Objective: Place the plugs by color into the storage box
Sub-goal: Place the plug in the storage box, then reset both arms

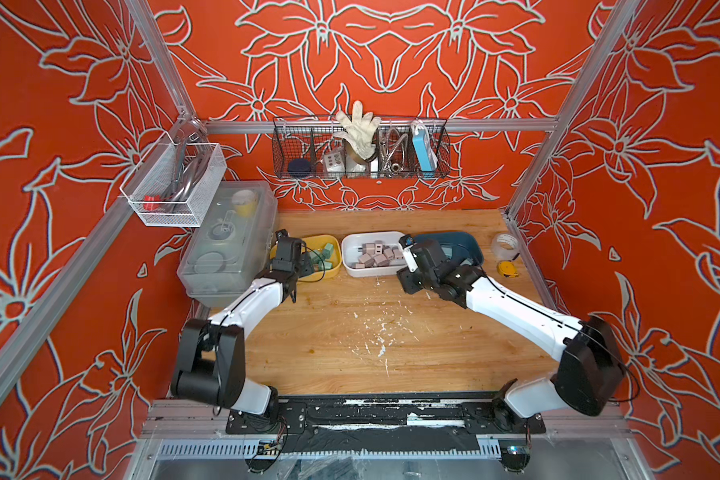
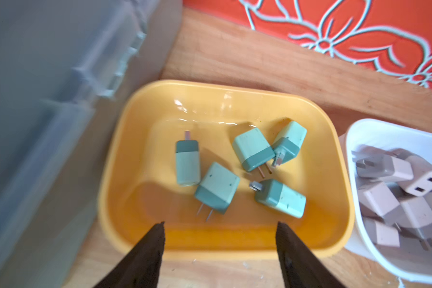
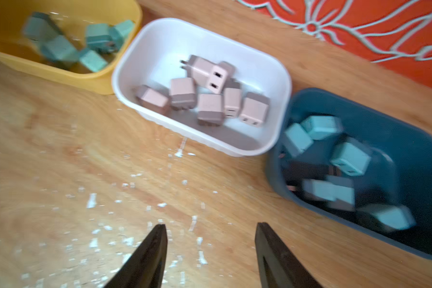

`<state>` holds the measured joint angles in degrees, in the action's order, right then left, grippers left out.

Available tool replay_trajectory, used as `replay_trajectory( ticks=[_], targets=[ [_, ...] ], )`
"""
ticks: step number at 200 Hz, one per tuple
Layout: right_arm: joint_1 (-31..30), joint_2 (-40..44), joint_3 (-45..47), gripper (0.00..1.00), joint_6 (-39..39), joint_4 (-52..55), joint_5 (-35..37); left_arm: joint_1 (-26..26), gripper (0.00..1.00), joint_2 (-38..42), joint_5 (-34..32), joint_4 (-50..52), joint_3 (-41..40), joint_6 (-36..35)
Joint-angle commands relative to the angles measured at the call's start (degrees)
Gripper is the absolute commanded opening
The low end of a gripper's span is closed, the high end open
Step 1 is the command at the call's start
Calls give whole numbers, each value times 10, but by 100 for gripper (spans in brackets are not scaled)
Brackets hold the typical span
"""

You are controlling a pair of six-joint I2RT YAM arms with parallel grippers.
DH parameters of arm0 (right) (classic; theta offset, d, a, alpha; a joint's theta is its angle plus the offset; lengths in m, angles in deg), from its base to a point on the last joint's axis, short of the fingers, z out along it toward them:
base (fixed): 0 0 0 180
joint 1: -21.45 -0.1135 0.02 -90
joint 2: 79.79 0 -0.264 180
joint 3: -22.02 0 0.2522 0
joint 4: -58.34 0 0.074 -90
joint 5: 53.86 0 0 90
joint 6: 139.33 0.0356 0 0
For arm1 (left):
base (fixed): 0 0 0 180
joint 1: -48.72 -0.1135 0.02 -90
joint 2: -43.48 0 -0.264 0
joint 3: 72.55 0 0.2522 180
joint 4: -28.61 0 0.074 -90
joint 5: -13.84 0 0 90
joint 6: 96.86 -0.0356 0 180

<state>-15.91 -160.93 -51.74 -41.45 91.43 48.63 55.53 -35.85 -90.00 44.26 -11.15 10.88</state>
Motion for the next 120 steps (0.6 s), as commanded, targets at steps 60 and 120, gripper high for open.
replay_trajectory(
  ticks=[60,120],
  targets=[
    [197,97,366,69,-144,-457,127,1,75,29,-78,-217,-148,-191],
    [235,-2,327,69,-181,-501,27,-7,75,-3,-2,-332,-224,-212]
  ],
)
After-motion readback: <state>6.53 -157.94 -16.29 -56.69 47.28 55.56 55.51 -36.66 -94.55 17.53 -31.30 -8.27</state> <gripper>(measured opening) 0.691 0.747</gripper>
